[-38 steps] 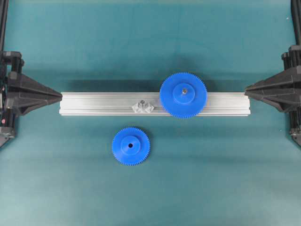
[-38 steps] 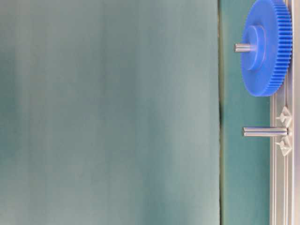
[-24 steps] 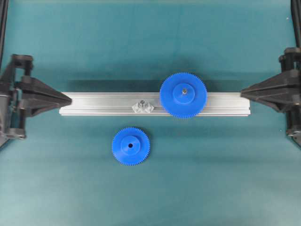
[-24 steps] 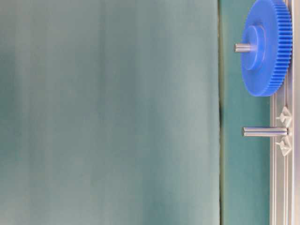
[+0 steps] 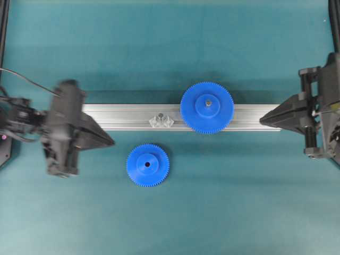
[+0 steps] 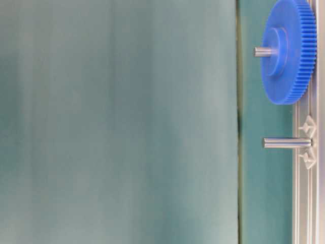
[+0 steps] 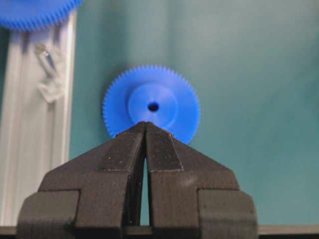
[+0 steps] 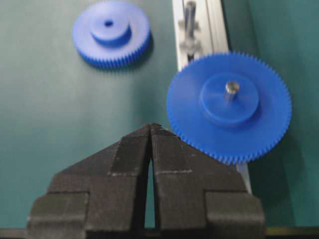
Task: Find the location of the shaft and insert the small gear.
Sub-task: 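Move the left gripper down toward the loose small blue gear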
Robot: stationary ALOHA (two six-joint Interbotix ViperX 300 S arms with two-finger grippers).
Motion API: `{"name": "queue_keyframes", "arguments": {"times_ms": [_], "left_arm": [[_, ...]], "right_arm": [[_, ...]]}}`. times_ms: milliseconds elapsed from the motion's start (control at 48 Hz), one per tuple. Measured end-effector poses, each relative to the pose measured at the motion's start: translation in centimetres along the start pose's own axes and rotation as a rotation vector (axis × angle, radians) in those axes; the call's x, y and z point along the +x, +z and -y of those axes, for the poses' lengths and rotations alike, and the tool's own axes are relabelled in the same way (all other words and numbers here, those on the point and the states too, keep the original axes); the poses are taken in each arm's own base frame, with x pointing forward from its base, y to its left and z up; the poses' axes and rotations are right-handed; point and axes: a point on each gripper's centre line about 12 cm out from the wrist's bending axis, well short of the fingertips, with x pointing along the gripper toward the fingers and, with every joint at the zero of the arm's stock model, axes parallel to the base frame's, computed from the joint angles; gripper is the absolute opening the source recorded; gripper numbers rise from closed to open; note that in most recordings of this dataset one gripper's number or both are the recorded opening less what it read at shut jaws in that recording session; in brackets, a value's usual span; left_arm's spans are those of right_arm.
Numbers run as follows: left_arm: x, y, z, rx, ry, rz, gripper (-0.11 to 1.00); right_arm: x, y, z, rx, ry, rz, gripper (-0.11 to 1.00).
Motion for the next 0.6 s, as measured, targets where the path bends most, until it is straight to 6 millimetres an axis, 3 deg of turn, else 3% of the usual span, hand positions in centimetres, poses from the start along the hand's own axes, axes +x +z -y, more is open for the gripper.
{"name": "queue_keyframes", "arguments": {"times_ms": [104,271,354,605], "left_arm": [[1.7,-0.4,0.1,0.002,0.001,-0.043,0.26],[4.2,-1.1,0.5,0.009,-0.005,-0.102,0.73],[5.8,-1.9,0.6,0.011,-0.005,-0.144,0.9],[9.6,-4.4,0.5,0.017,0.003,-0.251,0.91]], "right_arm": [[0.3,-0.3,0.2,0.022,-0.01,-0.022,0.06],[0.5,-1.0,0.6,0.055,-0.024,-0.045,0.06],[0.6,-1.3,0.6,0.056,-0.026,-0.054,0.06],[0.6,-1.8,0.7,0.058,-0.028,-0.065,0.06]]}}
